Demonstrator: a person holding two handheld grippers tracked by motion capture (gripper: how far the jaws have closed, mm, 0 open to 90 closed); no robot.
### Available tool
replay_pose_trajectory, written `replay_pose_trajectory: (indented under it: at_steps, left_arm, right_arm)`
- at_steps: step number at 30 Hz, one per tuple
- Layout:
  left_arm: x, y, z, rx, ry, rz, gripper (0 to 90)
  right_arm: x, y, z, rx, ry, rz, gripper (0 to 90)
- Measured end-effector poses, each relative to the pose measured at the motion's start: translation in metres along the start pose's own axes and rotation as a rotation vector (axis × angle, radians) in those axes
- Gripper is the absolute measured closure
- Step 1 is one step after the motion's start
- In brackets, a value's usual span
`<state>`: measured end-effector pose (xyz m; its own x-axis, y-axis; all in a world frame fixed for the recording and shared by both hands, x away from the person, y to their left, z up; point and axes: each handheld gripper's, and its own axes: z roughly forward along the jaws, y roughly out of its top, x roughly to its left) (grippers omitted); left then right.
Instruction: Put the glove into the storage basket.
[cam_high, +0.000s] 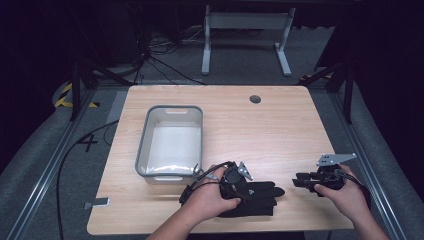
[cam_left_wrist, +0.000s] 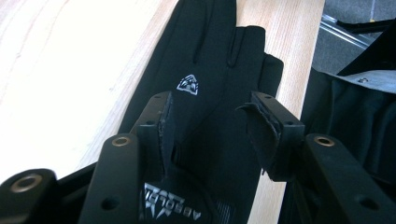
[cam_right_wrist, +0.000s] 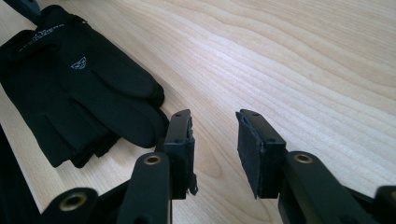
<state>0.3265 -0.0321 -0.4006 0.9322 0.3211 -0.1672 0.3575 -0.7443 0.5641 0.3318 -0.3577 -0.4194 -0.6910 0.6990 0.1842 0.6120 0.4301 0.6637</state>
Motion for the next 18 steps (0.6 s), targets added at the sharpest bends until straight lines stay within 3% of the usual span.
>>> replay_pose_trajectory:
  at_steps: [4,9,14,17,18]
  left_arm:
    - [0.0,0.002,0.01,-0.011,0.004,0.025,46.9]
    - [-0.001,0.003,0.018,0.023,0.01,0.066,45.1]
    - [0.001,0.002,0.028,0.053,0.043,0.092,35.2]
    - [0.003,0.0,0.035,0.079,0.043,0.101,30.8]
    - [0.003,-0.001,0.036,0.084,0.035,0.086,30.0]
  right_arm:
    - [0.0,-0.002,0.002,0.006,0.01,0.007,65.5]
    - [0.003,-0.002,0.003,0.001,0.024,0.01,65.5]
    - [0.008,-0.001,0.002,-0.004,0.045,0.0,64.4]
    - [0.008,-0.001,0.002,-0.004,0.054,0.003,63.6]
    - [0.008,-0.001,0.003,-0.004,0.056,0.007,63.6]
